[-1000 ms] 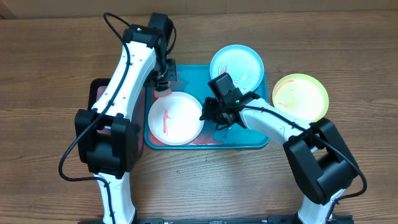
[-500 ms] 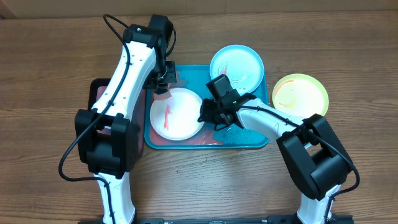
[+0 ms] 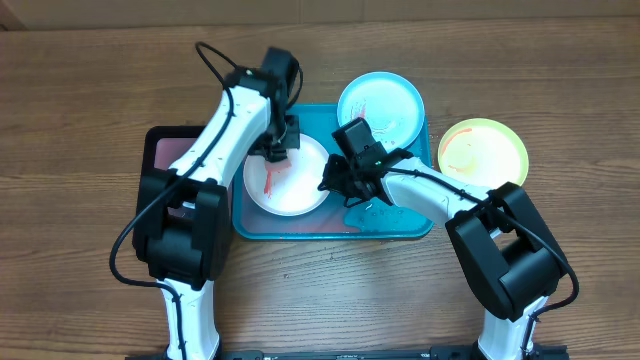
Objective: Clean dirty plates on tray and stack at the side
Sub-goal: 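Scrub the white plate with the sponge in the left gripper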
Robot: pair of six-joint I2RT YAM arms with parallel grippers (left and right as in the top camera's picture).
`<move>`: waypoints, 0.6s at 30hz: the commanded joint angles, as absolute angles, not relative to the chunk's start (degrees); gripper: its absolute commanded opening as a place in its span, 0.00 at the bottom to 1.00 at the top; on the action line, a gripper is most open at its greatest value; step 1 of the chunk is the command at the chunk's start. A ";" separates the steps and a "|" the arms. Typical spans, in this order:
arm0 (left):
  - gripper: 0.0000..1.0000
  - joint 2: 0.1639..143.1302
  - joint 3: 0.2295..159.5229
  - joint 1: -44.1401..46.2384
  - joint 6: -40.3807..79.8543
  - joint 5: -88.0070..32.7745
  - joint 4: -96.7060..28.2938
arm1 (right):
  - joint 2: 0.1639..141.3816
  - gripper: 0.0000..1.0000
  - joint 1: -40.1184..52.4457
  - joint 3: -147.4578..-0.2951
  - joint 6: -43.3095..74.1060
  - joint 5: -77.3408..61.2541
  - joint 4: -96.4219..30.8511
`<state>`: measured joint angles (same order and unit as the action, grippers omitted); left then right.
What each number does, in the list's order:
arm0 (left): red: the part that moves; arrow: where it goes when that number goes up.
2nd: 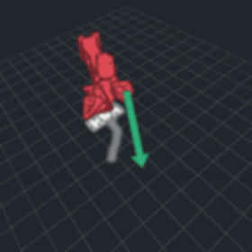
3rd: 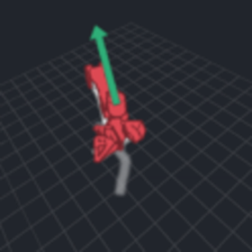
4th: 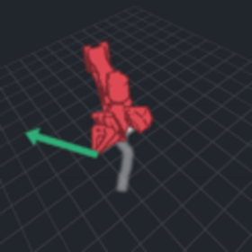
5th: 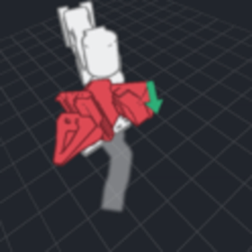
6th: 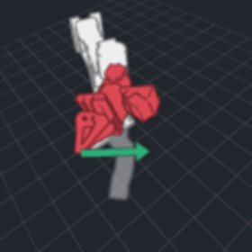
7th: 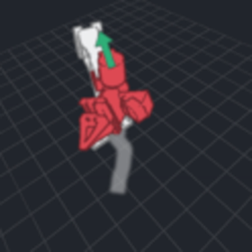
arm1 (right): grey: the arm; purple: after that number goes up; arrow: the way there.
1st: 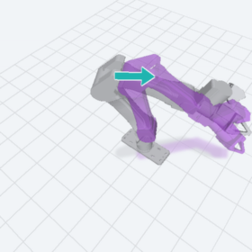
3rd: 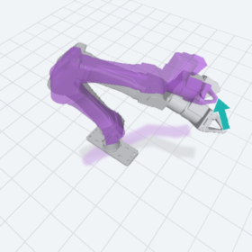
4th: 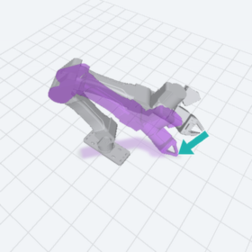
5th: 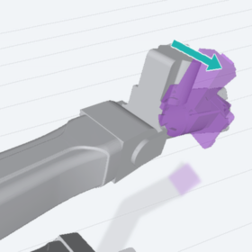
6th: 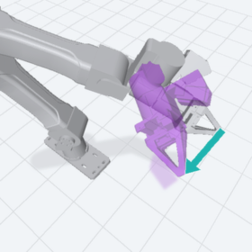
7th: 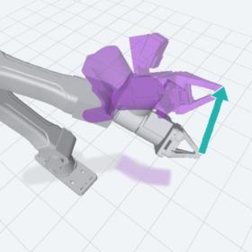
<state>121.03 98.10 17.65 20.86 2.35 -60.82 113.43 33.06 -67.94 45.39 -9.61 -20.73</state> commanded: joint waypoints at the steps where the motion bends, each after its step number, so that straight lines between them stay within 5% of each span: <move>1: 0.04 120.75 91.90 17.58 20.38 5.98 -56.90 | 114.80 0.04 32.60 -68.77 46.04 -8.01 -21.10; 9: 0.04 120.75 80.97 17.61 17.15 9.56 -52.42 | 114.80 0.04 32.49 -68.77 45.60 -8.19 -21.08; 15: 0.04 120.75 80.18 17.67 -13.67 -23.79 -54.26 | 114.80 0.04 32.47 -68.77 45.60 -8.16 -21.08; 18: 0.04 120.75 80.18 17.67 -19.16 -29.45 -55.66 | 114.80 0.04 32.47 -68.77 45.60 -8.19 -21.12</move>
<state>118.50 83.09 16.12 -4.84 -11.81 -54.22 113.45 33.04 -68.01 44.56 -9.61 -21.26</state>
